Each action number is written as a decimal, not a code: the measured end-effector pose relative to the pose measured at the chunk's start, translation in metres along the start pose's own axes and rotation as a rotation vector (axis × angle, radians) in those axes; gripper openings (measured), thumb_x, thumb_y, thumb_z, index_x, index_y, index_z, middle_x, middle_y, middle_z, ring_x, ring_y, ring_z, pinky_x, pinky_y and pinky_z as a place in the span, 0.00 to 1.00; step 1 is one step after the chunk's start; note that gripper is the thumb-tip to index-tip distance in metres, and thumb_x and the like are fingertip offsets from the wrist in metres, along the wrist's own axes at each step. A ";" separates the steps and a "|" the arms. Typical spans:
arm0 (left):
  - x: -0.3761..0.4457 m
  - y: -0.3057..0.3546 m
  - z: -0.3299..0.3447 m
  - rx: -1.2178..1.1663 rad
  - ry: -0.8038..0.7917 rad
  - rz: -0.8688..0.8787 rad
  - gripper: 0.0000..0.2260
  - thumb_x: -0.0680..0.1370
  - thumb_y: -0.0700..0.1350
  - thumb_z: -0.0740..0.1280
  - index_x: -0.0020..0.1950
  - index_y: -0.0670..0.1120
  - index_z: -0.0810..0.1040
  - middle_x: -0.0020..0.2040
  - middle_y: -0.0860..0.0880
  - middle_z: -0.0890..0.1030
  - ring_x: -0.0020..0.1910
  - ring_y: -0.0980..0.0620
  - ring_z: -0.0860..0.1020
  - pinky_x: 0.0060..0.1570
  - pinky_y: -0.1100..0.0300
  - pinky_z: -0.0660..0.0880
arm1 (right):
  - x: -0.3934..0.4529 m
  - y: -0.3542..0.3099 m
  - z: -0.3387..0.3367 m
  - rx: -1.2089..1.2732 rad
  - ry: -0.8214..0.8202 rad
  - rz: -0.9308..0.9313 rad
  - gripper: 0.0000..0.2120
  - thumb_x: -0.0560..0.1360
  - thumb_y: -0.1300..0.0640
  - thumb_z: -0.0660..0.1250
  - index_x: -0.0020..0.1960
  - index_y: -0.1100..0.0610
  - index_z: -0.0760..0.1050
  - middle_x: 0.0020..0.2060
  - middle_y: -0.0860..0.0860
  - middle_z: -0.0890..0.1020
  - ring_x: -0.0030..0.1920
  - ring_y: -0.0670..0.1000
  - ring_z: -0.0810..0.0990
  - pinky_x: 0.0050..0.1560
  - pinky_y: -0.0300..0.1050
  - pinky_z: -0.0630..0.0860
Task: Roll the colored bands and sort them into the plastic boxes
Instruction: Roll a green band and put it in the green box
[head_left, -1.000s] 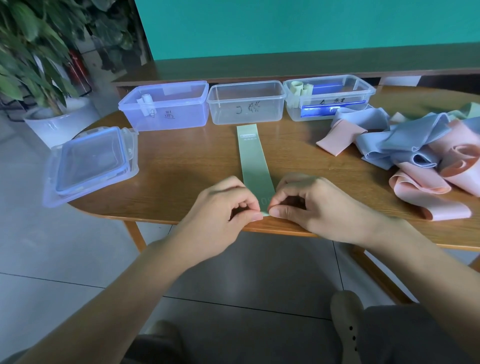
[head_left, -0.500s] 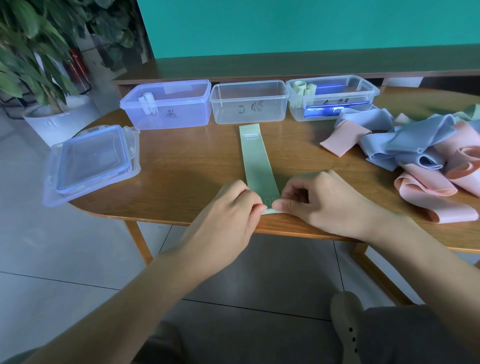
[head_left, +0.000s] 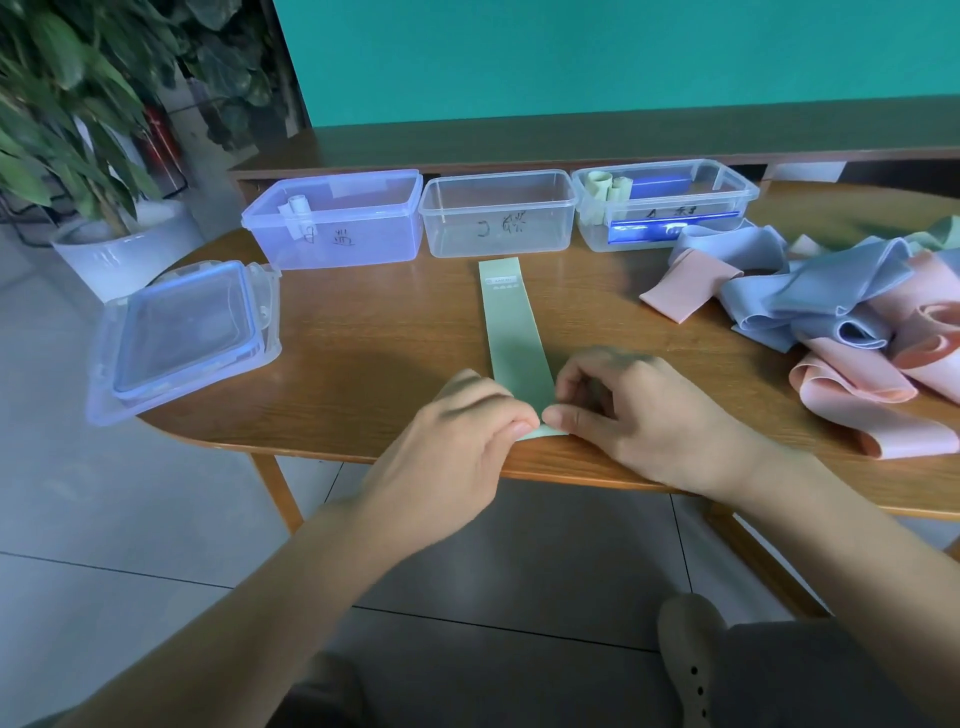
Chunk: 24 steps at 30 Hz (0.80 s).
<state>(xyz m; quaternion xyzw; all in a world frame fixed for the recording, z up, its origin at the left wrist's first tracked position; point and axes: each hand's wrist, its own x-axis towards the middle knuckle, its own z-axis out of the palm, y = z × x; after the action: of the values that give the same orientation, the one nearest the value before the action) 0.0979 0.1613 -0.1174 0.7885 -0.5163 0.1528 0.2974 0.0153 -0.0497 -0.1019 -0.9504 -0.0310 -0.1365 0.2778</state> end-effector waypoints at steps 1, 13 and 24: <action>0.000 0.000 -0.001 0.007 0.010 0.006 0.05 0.81 0.40 0.67 0.50 0.44 0.84 0.46 0.51 0.78 0.49 0.53 0.74 0.50 0.61 0.72 | -0.002 0.000 0.002 0.023 0.021 -0.039 0.07 0.77 0.43 0.69 0.47 0.44 0.75 0.44 0.40 0.76 0.44 0.44 0.76 0.47 0.51 0.76; -0.004 0.000 -0.004 0.088 0.016 0.009 0.08 0.80 0.47 0.70 0.53 0.44 0.86 0.45 0.50 0.73 0.46 0.54 0.72 0.44 0.63 0.72 | -0.009 0.006 0.000 -0.053 0.004 -0.301 0.10 0.81 0.47 0.65 0.55 0.49 0.82 0.51 0.40 0.79 0.54 0.45 0.77 0.56 0.53 0.74; -0.003 0.012 -0.004 0.179 0.048 -0.027 0.11 0.80 0.49 0.69 0.50 0.43 0.86 0.44 0.50 0.73 0.47 0.55 0.71 0.42 0.65 0.72 | -0.009 0.000 0.001 -0.135 0.068 -0.248 0.11 0.80 0.45 0.64 0.54 0.47 0.84 0.50 0.40 0.80 0.53 0.47 0.76 0.53 0.51 0.76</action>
<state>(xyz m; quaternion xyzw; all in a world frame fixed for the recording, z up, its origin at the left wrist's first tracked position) 0.0858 0.1624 -0.1120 0.8149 -0.4826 0.2133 0.2399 0.0066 -0.0493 -0.1053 -0.9507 -0.1295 -0.2035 0.1950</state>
